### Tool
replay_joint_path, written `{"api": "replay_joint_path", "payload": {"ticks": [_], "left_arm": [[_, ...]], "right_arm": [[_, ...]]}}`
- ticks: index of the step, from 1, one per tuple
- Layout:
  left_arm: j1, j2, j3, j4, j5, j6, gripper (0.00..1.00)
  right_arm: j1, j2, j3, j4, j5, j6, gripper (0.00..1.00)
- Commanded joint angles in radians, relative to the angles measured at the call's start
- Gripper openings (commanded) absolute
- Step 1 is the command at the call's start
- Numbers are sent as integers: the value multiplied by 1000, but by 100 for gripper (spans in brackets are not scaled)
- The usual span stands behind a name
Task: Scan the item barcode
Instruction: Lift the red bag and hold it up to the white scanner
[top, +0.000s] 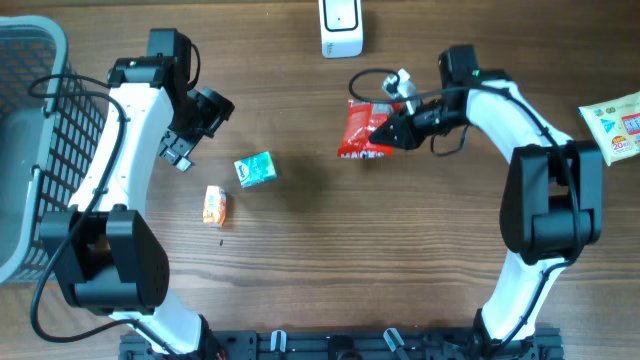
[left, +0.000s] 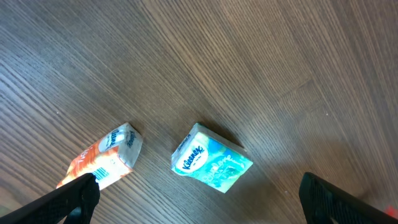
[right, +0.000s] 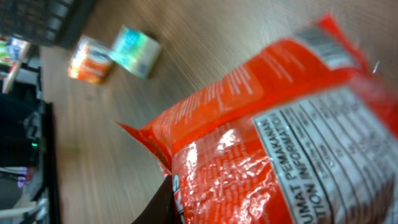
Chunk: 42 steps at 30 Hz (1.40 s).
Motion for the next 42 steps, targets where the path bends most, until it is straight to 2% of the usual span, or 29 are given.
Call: {"api": "replay_joint_path", "payload": {"ticks": [1, 2, 3, 4, 6, 7, 8, 9, 11, 12, 13, 15, 17, 18, 19, 21, 23, 27, 28, 29, 31, 32, 33, 37, 42], "left_arm": [[2, 2, 5, 0, 0, 13, 100], [2, 2, 6, 0, 0, 13, 100], [2, 2, 6, 0, 0, 13, 100], [2, 2, 5, 0, 0, 13, 100], [2, 2, 5, 0, 0, 13, 100], [2, 2, 5, 0, 0, 13, 100], [2, 2, 5, 0, 0, 13, 100], [2, 2, 5, 0, 0, 13, 100], [2, 2, 5, 0, 0, 13, 100], [2, 2, 5, 0, 0, 13, 100], [2, 2, 6, 0, 0, 13, 100], [2, 2, 5, 0, 0, 13, 100], [2, 2, 5, 0, 0, 13, 100], [2, 2, 5, 0, 0, 13, 100], [2, 2, 5, 0, 0, 13, 100], [2, 2, 5, 0, 0, 13, 100], [2, 2, 5, 0, 0, 13, 100], [2, 2, 5, 0, 0, 13, 100], [2, 2, 6, 0, 0, 13, 100], [2, 2, 6, 0, 0, 13, 100], [2, 2, 6, 0, 0, 13, 100], [2, 2, 5, 0, 0, 13, 100], [2, 2, 6, 0, 0, 13, 100], [2, 2, 5, 0, 0, 13, 100], [2, 2, 5, 0, 0, 13, 100]], "right_arm": [[1, 12, -145, 111, 51, 174, 4], [1, 12, -170, 135, 117, 277, 7], [1, 12, -174, 130, 201, 362, 21], [0, 8, -165, 92, 303, 451, 27], [-19, -8, -89, -78, 391, 526, 33], [-27, -25, -34, -166, 409, 541, 43], [-31, -42, 32, -255, 450, 573, 63], [-29, -55, 163, -378, 483, 596, 100], [-24, -56, 232, -389, 454, 600, 99], [-18, -56, 243, -330, 407, 600, 95], [-12, -55, 242, -287, 371, 600, 81], [16, -36, 200, -136, 281, 635, 43], [50, -6, 115, -34, 244, 683, 13], [68, 13, 71, 20, 246, 702, 7], [82, 34, 23, 78, 251, 726, 4], [89, 60, -50, 132, 343, 795, 4], [85, 60, -65, 108, 464, 805, 4], [82, 39, -37, 38, 487, 800, 6], [76, 10, 6, -23, 486, 776, 20], [68, -22, 63, -98, 487, 752, 45], [46, -78, 140, -192, 487, 722, 80], [35, -99, 146, -208, 487, 710, 94], [20, -111, 146, -235, 487, 665, 100], [-39, -108, 48, -269, 431, 539, 100], [-163, -108, -147, -140, 390, 546, 100]]}}
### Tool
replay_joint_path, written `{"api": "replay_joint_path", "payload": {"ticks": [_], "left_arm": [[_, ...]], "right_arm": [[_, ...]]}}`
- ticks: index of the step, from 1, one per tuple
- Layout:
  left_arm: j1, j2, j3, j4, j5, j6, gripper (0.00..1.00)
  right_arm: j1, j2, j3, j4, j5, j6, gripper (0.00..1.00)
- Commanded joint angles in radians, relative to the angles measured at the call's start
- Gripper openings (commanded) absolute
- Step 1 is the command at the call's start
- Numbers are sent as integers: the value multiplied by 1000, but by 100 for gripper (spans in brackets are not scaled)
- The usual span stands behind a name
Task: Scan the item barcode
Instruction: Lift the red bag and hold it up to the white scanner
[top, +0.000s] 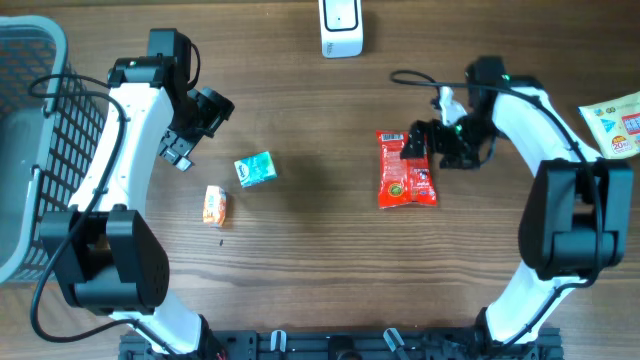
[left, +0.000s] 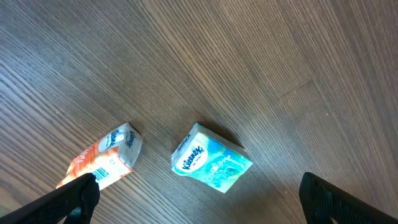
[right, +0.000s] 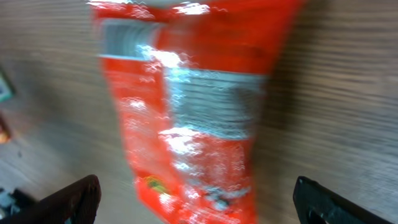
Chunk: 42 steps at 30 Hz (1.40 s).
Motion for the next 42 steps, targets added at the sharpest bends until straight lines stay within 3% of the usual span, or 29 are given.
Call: {"api": "replay_joint_path", "payload": {"ticks": [1, 6, 9, 12, 18, 21, 24, 27, 30, 33, 36, 42], "left_arm": [[2, 2, 5, -1, 0, 13, 100], [2, 2, 6, -1, 0, 13, 100], [2, 2, 5, -1, 0, 13, 100], [2, 2, 5, -1, 0, 13, 100], [2, 2, 5, -1, 0, 13, 100], [2, 2, 5, -1, 0, 13, 100], [2, 2, 6, -1, 0, 13, 100], [2, 2, 6, -1, 0, 13, 100], [2, 2, 5, -1, 0, 13, 100], [2, 2, 6, -1, 0, 13, 100], [2, 2, 6, -1, 0, 13, 100], [2, 2, 5, -1, 0, 13, 100]], "right_arm": [[-82, -4, -90, 61, -86, -39, 100], [-95, -3, -198, 208, -286, -129, 94], [-76, -3, -260, 293, -284, -43, 72], [-55, -3, -331, 391, -280, 27, 70], [-32, -3, -435, 596, -204, 231, 50], [-9, -3, -454, 675, -186, 309, 51], [51, -3, -454, 723, -105, 410, 7], [79, -4, -441, 737, -100, 443, 4], [72, -48, -358, 675, -88, 383, 4], [93, -168, -161, 465, 194, 270, 4], [174, -210, 21, 376, 539, 179, 4], [381, -194, 58, 693, 1106, -133, 4]]}}
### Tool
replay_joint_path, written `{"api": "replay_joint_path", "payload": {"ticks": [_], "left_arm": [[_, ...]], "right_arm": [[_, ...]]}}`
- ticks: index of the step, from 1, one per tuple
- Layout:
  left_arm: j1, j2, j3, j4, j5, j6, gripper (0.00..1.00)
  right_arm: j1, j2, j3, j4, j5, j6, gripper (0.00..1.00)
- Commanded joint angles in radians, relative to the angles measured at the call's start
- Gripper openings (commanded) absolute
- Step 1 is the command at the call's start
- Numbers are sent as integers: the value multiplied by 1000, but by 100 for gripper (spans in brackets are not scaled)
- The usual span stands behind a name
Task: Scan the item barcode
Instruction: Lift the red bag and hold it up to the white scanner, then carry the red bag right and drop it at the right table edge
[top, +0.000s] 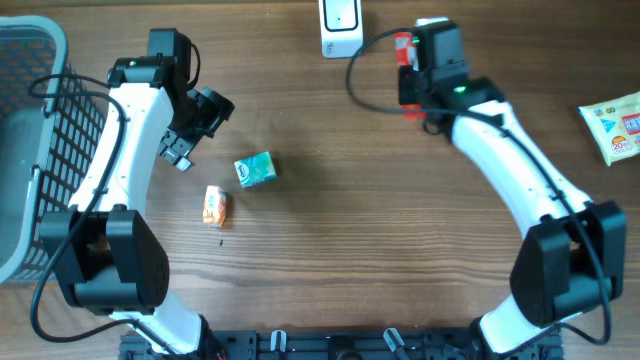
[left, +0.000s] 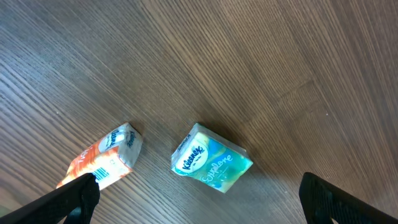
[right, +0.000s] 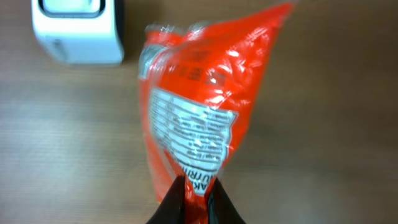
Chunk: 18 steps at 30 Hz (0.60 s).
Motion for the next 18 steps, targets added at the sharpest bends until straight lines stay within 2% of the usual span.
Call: {"api": "replay_joint_path", "payload": {"ticks": [1, 4, 5, 6, 9, 11, 15, 18], "left_arm": [[2, 2, 5, 0, 0, 13, 100], [2, 2, 6, 0, 0, 13, 100], [2, 2, 6, 0, 0, 13, 100], [2, 2, 5, 0, 0, 13, 100], [2, 2, 5, 0, 0, 13, 100], [2, 2, 5, 0, 0, 13, 100], [2, 2, 5, 0, 0, 13, 100], [2, 2, 5, 0, 0, 13, 100]], "right_arm": [[104, 6, 18, 261, 409, -350, 4], [181, 104, 18, 846, 508, -865, 5], [190, 138, 18, 949, 499, -962, 4], [200, 201, 21, 1083, 469, -1130, 4], [206, 397, 67, 1281, 417, -1460, 4], [206, 496, 140, 1367, 409, -1480, 4], [211, 607, 293, 1305, 372, -1431, 4], [221, 610, 298, 1230, 356, -1387, 4]]}}
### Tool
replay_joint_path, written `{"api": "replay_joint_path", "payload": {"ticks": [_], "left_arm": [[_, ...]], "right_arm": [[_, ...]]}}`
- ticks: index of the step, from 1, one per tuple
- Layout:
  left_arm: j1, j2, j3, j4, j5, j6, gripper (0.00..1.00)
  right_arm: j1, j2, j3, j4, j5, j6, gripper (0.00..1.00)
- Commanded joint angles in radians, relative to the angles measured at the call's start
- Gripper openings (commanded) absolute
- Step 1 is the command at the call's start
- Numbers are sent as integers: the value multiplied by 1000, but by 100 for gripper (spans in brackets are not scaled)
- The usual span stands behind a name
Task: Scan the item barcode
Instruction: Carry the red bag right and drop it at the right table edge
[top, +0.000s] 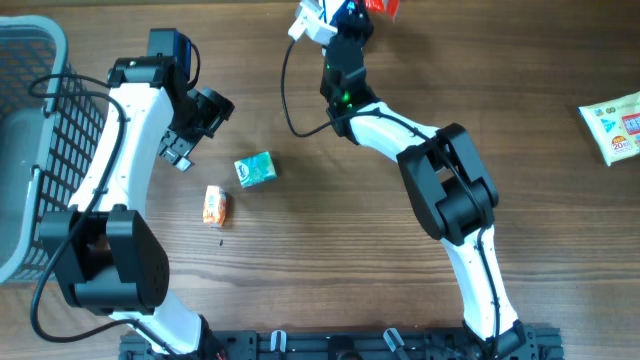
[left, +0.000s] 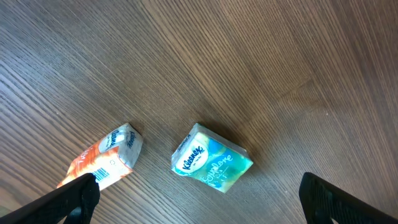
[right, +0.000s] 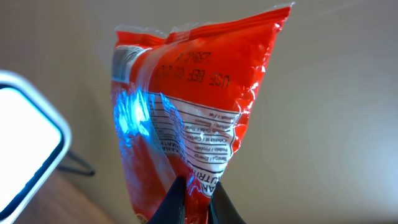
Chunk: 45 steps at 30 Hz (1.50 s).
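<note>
In the right wrist view my right gripper (right: 194, 194) is shut on the bottom edge of a red snack packet (right: 186, 106). The packet stands upright with its white nutrition label facing the camera. A blue glow lies on its left side, next to the white scanner (right: 25, 149). Overhead, the right gripper (top: 347, 20) is at the table's far edge, with the packet (top: 381, 6) partly cut off and the scanner (top: 309, 24) just left of it. My left gripper (left: 198, 190) hangs open above the table, holding nothing.
A teal Kleenex pack (top: 255, 168) and an orange tissue pack (top: 214, 205) lie below the left gripper (top: 195, 125). A grey basket (top: 30, 140) stands at the left edge. A pale food packet (top: 612, 122) lies at the far right edge.
My right gripper has moved with the red packet from right of the scanner to the table's far edge, close beside the scanner. The packet now catches a blue glow. The left arm is unchanged.
My right gripper first held the red packet tilted over the table's middle. Then the packet lay flat on the table with the gripper open over it. Then the gripper was shut on its edge near the scanner, and now holds it upright beside the scanner. The left arm stayed still.
</note>
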Motion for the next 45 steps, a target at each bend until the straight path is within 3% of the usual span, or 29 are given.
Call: {"api": "replay_joint_path", "payload": {"ticks": [1, 10, 15, 19, 22, 26, 30, 32, 33, 34, 37, 41, 45], "left_arm": [[2, 2, 5, 0, 0, 9, 100], [2, 2, 5, 0, 0, 9, 100], [2, 2, 6, 0, 0, 9, 100], [2, 2, 5, 0, 0, 9, 100], [2, 2, 5, 0, 0, 9, 100], [2, 2, 5, 0, 0, 9, 100], [2, 2, 6, 0, 0, 9, 100], [2, 2, 5, -1, 0, 9, 100], [2, 2, 6, 0, 0, 9, 100], [2, 2, 5, 0, 0, 9, 100], [2, 2, 5, 0, 0, 9, 100], [2, 2, 5, 0, 0, 9, 100], [2, 2, 6, 0, 0, 9, 100]], "right_arm": [[19, -6, 28, -108, -36, 60, 4], [23, -5, 28, -138, -4, 62, 4], [-175, -5, 28, -113, 290, 151, 4], [-440, -5, 27, -122, 574, 257, 4], [-599, -5, 25, -315, 647, 426, 4], [-713, -5, 25, -781, 581, 797, 4], [-756, -5, 25, -823, 581, 834, 5], [-773, -5, 21, -832, 587, 835, 21], [-786, -5, 21, -833, 596, 842, 46], [-802, -5, 21, -839, 613, 869, 61], [-812, -5, 20, -871, 555, 869, 75], [-765, -5, 20, -1126, 245, 1006, 99], [-693, -8, 26, -1133, 225, 1100, 100]]}}
